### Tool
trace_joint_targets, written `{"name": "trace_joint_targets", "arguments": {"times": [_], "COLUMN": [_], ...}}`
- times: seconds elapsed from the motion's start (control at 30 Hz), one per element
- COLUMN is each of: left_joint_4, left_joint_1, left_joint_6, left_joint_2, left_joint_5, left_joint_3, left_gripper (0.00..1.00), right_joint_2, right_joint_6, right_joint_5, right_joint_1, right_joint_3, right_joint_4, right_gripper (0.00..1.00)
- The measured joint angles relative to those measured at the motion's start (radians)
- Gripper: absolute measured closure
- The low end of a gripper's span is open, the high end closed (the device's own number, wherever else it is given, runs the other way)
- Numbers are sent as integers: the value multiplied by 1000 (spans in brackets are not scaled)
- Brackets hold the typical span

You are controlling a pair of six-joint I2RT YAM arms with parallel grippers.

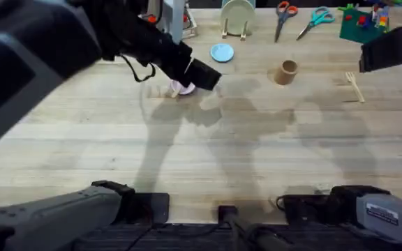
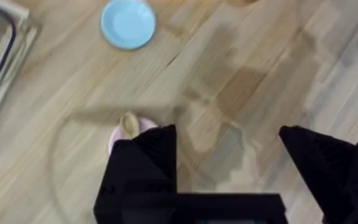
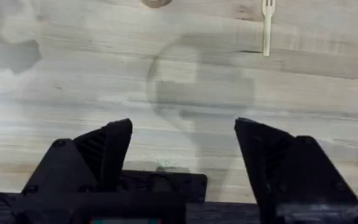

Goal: Pick up a utensil and set it on the pink plate, then put the other utensil in the container.

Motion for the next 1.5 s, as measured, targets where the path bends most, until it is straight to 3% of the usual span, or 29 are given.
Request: {"name": "trace_joint_targets", "arguments": {"times": [0.2,0.43,0.6,0.93,1.1,1.5], "left_joint_4": [205,352,369,373,371,372], "left_joint_1": [0,0,0,0,0,0], "left_joint_6": [14,22,54,73,73,76], "left_joint_2": [-90,-161,-161,-161,-161,-161], "left_joint_5": [108,222,312,317,317,256], "left_joint_3": [-124,-255,-290,-291,-291,-291], "left_gripper": [4,4,5,5,5,5], "right_joint_2": [0,0,0,0,0,22], "right_joint_6": [0,0,0,-2,-37,-280], "right_joint_5": [0,0,0,33,52,-77], "right_joint_1": [0,0,0,-9,-90,-426], "right_joint_3": [0,0,0,0,0,-119], "right_joint_4": [0,0,-1,0,34,108], "right_gripper": [7,8,6,7,7,7]}}
